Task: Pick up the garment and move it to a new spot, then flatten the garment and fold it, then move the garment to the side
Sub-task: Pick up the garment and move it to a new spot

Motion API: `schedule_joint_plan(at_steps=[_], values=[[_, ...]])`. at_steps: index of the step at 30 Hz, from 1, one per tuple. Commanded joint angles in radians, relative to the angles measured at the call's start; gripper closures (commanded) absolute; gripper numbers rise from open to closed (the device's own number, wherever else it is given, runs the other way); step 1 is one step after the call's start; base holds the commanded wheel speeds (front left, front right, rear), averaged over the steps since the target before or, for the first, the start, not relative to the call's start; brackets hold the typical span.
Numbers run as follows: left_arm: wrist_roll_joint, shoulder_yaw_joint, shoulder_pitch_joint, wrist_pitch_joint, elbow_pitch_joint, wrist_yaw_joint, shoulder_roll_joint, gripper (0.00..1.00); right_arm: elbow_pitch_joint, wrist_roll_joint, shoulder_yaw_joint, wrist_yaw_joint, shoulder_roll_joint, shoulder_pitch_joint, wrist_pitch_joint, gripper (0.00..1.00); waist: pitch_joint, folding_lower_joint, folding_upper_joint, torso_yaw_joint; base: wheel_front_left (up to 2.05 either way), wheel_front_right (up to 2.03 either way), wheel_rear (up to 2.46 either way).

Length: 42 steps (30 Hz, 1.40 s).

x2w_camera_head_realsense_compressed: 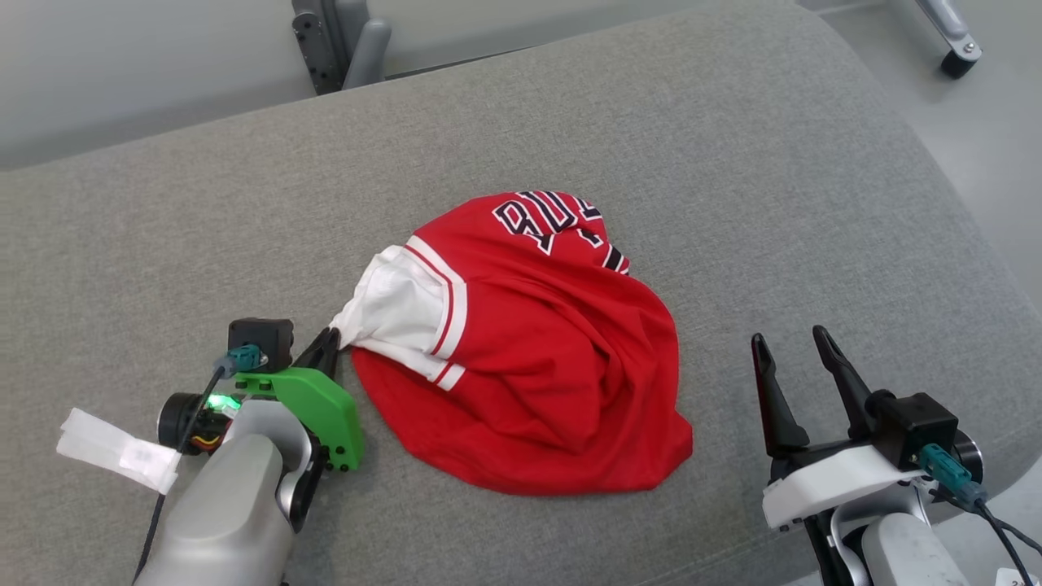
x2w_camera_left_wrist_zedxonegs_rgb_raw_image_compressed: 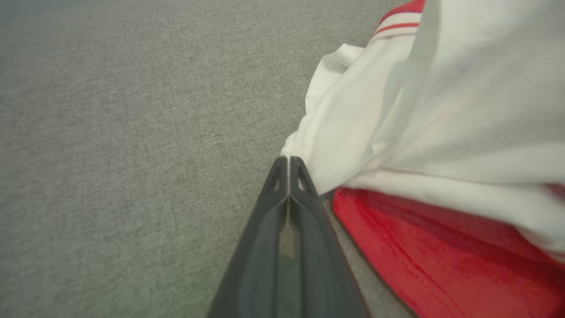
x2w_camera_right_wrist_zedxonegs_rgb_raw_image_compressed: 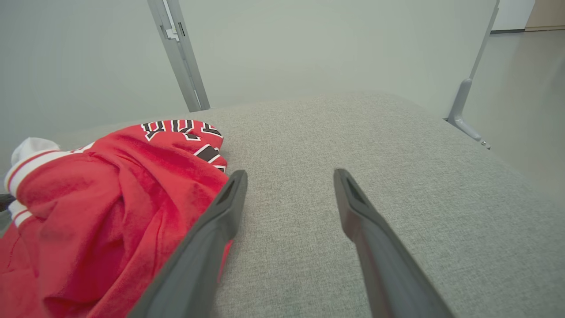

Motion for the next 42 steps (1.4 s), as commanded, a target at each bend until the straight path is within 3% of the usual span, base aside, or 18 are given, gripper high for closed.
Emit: schedule_joint_plan(at_steps=[1,2,3,10,17,21,25,35,42], values=[[-0.02,0.008,0.001,-0.022,0.006,-0.01,-0.009,0.52,0.002,-0.011,-0.002,0.0,-0.003,0.006,-0.003,0.0,-0.018,0.0,0.0042,0.018,0.0,0.0,0.0],[-0.024,0.012,0.004,-0.042,0.003,-0.014,-0.018,0.11,0.003,-0.014,-0.002,0.0,-0.003,0.013,-0.003,0.0,-0.025,0.0,0.0042,0.023,0.0,0.0,0.0],[-0.029,0.015,0.008,-0.059,-0.005,-0.02,-0.026,0.0,0.003,-0.018,-0.003,0.0,-0.003,0.02,-0.003,0.0,-0.032,0.0,0.0042,0.029,0.0,0.0,0.0],[-0.085,0.085,0.114,-0.135,-0.218,-0.047,-0.046,0.0,0.003,-0.041,-0.022,0.0,-0.003,0.064,-0.003,0.0,-0.093,0.0,0.0042,0.067,0.0,0.0,0.0],[0.017,0.208,0.346,-0.133,-0.597,0.025,-0.032,0.0,-0.035,-0.082,-0.054,0.0,-0.003,0.095,-0.003,0.0,-0.129,0.0,0.0042,0.121,0.0,0.0,0.0],[0.068,0.245,0.477,-0.134,-0.71,0.046,-0.024,0.0,-0.062,-0.1,-0.073,0.0,-0.003,0.107,-0.003,0.0,-0.144,0.0,0.0042,0.152,0.0,0.0,0.0],[0.09,0.296,0.576,-0.134,-0.749,0.047,-0.027,0.0,-0.099,-0.109,-0.104,0.0,-0.002,0.118,-0.003,0.0,-0.149,0.0,0.0042,0.182,0.0,0.0,0.0],[0.22,0.417,0.697,-0.134,-0.781,-0.023,-0.065,0.0,-0.133,-0.126,-0.151,0.0,-0.002,0.163,-0.003,0.0,-0.166,0.0,0.0042,0.262,0.0,0.0,0.0],[0.259,0.491,0.745,-0.134,-0.774,-0.055,-0.088,0.0,-0.111,-0.137,-0.155,0.0,-0.003,0.195,-0.003,0.0,-0.191,0.0,0.0042,0.279,0.0,0.0,0.0]])
